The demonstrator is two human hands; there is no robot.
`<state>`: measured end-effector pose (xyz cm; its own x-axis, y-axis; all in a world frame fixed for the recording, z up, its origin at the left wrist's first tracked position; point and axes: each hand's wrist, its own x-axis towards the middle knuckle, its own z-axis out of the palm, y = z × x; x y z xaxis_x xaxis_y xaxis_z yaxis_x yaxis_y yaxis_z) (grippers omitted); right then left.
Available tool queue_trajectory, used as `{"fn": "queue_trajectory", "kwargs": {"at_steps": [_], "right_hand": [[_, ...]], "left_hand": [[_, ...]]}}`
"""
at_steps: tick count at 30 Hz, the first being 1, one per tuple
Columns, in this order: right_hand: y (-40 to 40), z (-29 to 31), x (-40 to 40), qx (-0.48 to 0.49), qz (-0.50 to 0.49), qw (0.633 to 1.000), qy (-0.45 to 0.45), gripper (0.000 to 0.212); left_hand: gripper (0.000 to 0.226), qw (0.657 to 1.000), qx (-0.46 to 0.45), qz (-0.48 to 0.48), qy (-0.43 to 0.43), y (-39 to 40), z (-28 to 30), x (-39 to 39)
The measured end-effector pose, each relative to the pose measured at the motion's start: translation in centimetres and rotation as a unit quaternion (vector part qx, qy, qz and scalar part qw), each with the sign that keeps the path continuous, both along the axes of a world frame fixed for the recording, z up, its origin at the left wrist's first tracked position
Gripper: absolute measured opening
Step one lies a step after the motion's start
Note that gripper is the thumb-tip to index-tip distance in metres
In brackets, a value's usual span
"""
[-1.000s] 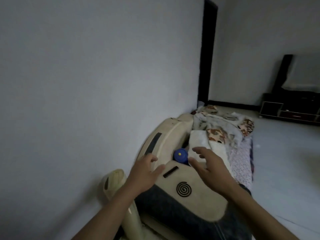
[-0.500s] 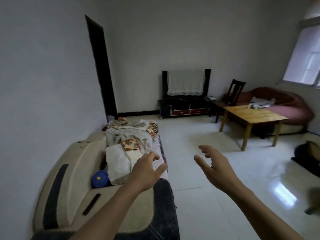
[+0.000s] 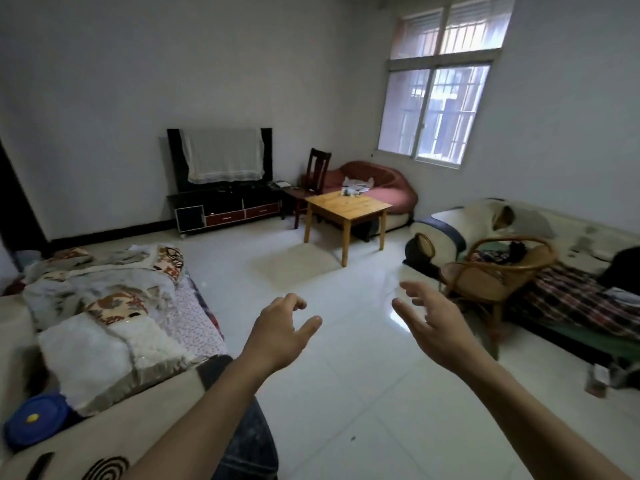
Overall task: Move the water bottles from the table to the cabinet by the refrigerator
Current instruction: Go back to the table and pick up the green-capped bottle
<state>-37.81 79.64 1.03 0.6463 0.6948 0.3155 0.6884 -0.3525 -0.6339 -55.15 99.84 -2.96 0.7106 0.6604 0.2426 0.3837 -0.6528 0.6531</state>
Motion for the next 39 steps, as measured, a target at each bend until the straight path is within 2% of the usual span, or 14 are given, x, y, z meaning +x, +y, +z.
{"fn": "queue_trajectory", "kwargs": {"at_steps": [4,7,11,15,22,29,35,39], "right_hand": [[-5.0,1.1,2.8,0.023,-0.028,0.999,0.009,0.085],[-8.4,0.9,5.8,0.037,-0.042,0.998,0.007,0.089],[-12.8,0.5,9.1,0.046,-0.055,0.997,0.022,0.085],[-15.7,-0.2,12.0,0.040,-0.064,0.997,0.032,0.068],[-17.6,-1.7,14.6,0.042,-0.073,0.996,0.038,0.057],[-14.6,-2.4,18.8,0.040,-0.090,0.994,0.055,0.052],[-8.5,-2.9,22.0,0.003,-0.082,0.996,0.039,0.053],[-3.2,-0.8,25.4,-0.013,-0.095,0.995,0.009,0.053]], "left_hand": [[0.042,0.999,0.011,-0.035,-0.010,-3.5,1.5,4.2],[0.043,0.999,0.024,-0.047,-0.001,-6.4,2.0,7.3],[0.043,0.998,0.024,-0.059,0.028,-10.3,2.5,11.4],[0.044,0.997,0.033,-0.065,0.028,-13.1,2.6,14.3],[0.045,0.995,0.045,-0.067,0.056,-13.7,2.1,17.7],[0.045,0.993,0.074,-0.070,0.064,-10.3,1.2,21.5],[0.048,0.995,0.061,-0.068,0.043,-4.0,0.3,26.0],[0.047,0.995,0.047,-0.083,0.014,1.0,0.8,29.9]]}}
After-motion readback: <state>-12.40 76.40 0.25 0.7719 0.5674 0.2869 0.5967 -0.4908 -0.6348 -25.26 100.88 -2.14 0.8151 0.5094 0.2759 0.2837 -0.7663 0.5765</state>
